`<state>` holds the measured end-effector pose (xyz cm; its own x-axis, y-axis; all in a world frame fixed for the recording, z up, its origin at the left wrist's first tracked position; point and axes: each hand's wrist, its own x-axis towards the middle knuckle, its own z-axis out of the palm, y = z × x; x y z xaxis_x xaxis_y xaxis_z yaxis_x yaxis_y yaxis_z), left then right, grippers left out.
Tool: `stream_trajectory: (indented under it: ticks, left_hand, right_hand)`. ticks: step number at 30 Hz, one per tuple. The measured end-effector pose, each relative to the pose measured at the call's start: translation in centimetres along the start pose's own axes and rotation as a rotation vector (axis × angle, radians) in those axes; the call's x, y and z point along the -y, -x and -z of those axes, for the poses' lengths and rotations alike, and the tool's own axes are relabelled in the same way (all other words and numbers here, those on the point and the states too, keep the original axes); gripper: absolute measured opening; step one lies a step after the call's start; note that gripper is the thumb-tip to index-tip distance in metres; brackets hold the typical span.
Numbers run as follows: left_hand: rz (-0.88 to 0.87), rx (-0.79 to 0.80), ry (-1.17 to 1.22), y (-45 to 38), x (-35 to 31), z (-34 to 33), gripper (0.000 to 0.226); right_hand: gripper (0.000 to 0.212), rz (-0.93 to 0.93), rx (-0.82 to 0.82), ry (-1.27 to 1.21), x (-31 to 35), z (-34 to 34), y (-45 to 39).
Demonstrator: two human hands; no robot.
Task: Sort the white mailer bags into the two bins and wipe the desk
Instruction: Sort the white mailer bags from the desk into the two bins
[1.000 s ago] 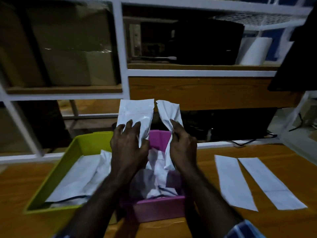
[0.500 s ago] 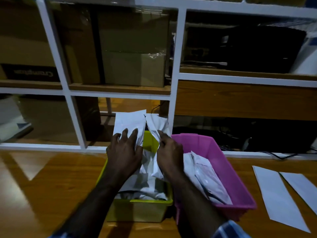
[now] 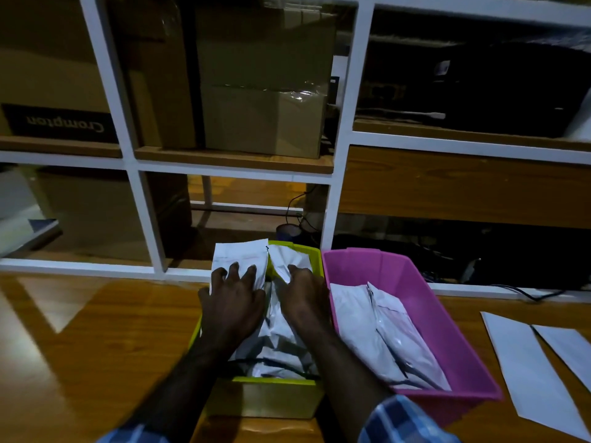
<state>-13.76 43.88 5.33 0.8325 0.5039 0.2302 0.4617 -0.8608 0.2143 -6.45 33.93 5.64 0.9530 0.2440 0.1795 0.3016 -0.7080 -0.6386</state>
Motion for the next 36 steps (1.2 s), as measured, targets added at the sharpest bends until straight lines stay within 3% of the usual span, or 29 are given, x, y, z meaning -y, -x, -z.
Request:
stream_trajectory:
  ticks: [5,15,19,23,27,29,32,36]
  left_hand:
    - [-0.03,0.058,-0.079,-0.1,-0.6,-0.8,0.066]
    - [-0.064,0.082,-0.145,-0.4,-0.7,-3.3,0.047]
    - [-0.076,0.034,-0.108,-1.0,0.0,-3.5,0.037]
    - [-0.144,0.071,-0.115,-2.7,0.9,-4.4,0.048]
    - [-0.197,0.198,-0.171,-4.0,2.0,-6.1,0.057]
    - [-0.201,0.217,-0.12,-3.9,1.7,-6.4,0.063]
    - [-0.142,0.293,-0.02,-3.3,1.1,-6.9,0.075]
    - [-0.139,0.299,-0.014,-3.5,1.7,-9.4,0.09]
  right_hand:
    - [0.026,-0.058,0.055,0.031,-0.6,-0.4,-0.7]
    - [0.03,-0.048,0.108,0.114,-2.3,-1.9,-0.1]
    - [0.058,0.121,0.017,0.176,-2.0,-2.9,-0.1]
    - [0.037,0.225,0.05,0.289,-2.9,-3.9,-1.2]
    - [0.043,0.212,0.293,0.297,-3.9,-4.5,-3.2]
    - [0.035,0.254,0.293,0.255,-5.0,-5.8,-3.6]
    - [0.037,0.277,0.373,0.35,-4.7,-5.0,-2.6]
    - [0.058,0.108,0.463,0.287,-4.9,-5.9,-1.4]
